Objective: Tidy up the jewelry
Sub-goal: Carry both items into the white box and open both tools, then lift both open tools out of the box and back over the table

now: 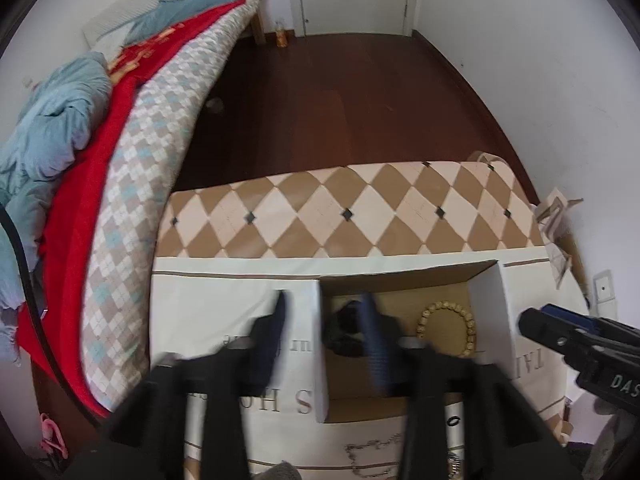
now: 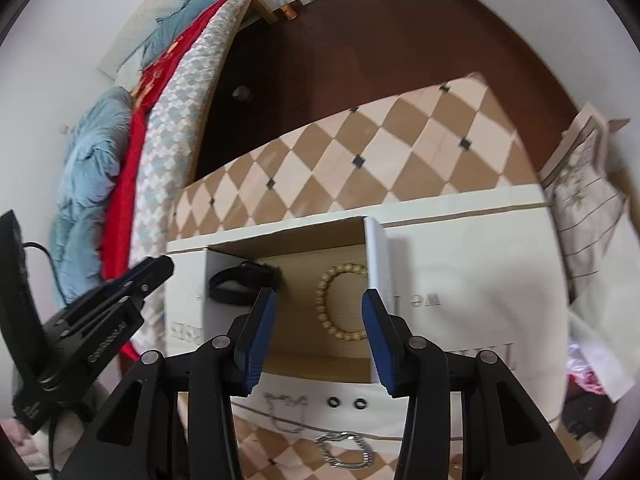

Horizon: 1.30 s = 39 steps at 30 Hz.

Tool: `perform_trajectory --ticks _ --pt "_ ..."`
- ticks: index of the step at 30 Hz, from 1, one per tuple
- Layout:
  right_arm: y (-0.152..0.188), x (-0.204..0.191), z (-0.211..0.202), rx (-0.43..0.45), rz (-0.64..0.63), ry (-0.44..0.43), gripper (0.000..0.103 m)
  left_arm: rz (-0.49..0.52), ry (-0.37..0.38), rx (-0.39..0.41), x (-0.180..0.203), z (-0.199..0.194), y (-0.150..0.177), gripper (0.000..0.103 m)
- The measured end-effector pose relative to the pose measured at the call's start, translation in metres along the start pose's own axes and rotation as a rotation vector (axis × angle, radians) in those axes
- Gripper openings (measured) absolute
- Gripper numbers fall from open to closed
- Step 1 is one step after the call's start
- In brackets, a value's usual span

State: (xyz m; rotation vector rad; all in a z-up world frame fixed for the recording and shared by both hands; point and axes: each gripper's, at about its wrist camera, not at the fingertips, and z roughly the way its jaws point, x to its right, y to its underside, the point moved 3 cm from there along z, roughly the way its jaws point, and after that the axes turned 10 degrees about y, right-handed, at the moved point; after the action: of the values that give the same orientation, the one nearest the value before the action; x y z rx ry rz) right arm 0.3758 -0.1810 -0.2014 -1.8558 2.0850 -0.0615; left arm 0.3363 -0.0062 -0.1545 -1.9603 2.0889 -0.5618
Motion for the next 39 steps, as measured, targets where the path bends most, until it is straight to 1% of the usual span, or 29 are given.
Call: perform_trajectory --ticks 1,2,3,4,5,6,7,8,9,10,11,13,15,17,24,29,32,33,36,38,39 --pt "0.002 0.000 -0.003 0.010 -0.009 0.032 0.047 0.000 -0.008 0.012 -0.001 -0.002 0.002 0.074" --pt "0.004 -0.001 -0.008 0.029 -0.022 0.061 0.049 -0.001 -0.017 0.019 -0.003 -0.004 0.003 0.078" --pt "0.005 -0.002 -0.009 0.037 -0.030 0.080 0.051 0.000 -0.028 0.027 -0.005 -0.006 0.005 0.080" --pt "0.007 -0.003 -0.012 0.049 -0.039 0.114 0.055 -0.001 -0.037 0.031 -0.006 -0.008 0.006 0.081" --pt "0.009 -0.002 -0.014 0.057 -0.045 0.134 0.059 -0.003 -0.052 0.039 -0.008 -0.010 0.009 0.084" --pt "0.012 -0.004 -0.017 0.076 -0.060 0.168 0.060 -0.003 -0.060 0.040 -0.009 -0.011 0.011 0.096" --pt "0.015 -0.004 -0.020 0.090 -0.074 0.200 0.065 -0.003 -0.066 0.040 -0.010 -0.012 0.013 0.103" --pt "0.018 -0.004 -0.021 0.100 -0.087 0.241 0.076 -0.003 -0.073 0.041 -0.010 -0.013 0.016 0.103" --pt "0.022 -0.003 -0.022 0.109 -0.101 0.277 0.082 -0.004 -0.087 0.045 -0.011 -0.015 0.019 0.103" --pt "0.026 -0.004 -0.023 0.120 -0.114 0.309 0.093 -0.003 -0.095 0.048 -0.012 -0.017 0.022 0.103" --pt "0.030 -0.005 -0.024 0.135 -0.135 0.355 0.097 -0.004 -0.098 0.052 -0.013 -0.019 0.025 0.103" --pt "0.038 -0.007 -0.026 0.159 -0.162 0.398 0.097 -0.008 -0.098 0.057 -0.013 -0.022 0.032 0.103" --pt "0.045 -0.006 -0.028 0.177 -0.175 0.417 0.097 -0.013 -0.095 0.061 -0.013 -0.025 0.039 0.103" --pt "0.052 -0.005 -0.030 0.186 -0.170 0.413 0.102 -0.021 -0.090 0.064 -0.013 -0.029 0.046 0.103" --pt "0.075 -0.005 -0.048 0.220 -0.136 0.384 0.102 -0.053 -0.081 0.098 -0.014 -0.051 0.067 0.103" --pt "0.094 -0.005 -0.078 0.274 -0.122 0.366 0.102 -0.069 -0.081 0.160 -0.011 -0.084 0.083 0.103" --pt "0.111 -0.003 -0.095 0.293 -0.115 0.349 0.102 -0.066 -0.092 0.205 -0.009 -0.104 0.094 0.103" --pt "0.116 -0.003 -0.098 0.294 -0.114 0.350 0.102 -0.066 -0.103 0.224 -0.008 -0.113 0.100 0.103" --pt "0.139 0.005 -0.098 0.264 -0.107 0.349 0.102 -0.070 -0.143 0.250 -0.009 -0.122 0.115 0.103" --pt "0.155 0.016 -0.087 0.229 -0.095 0.376 0.102 -0.066 -0.169 0.249 -0.009 -0.120 0.127 0.103" --pt "0.163 0.024 -0.081 0.209 -0.088 0.388 0.102 -0.056 -0.184 0.236 -0.010 -0.115 0.134 0.103"
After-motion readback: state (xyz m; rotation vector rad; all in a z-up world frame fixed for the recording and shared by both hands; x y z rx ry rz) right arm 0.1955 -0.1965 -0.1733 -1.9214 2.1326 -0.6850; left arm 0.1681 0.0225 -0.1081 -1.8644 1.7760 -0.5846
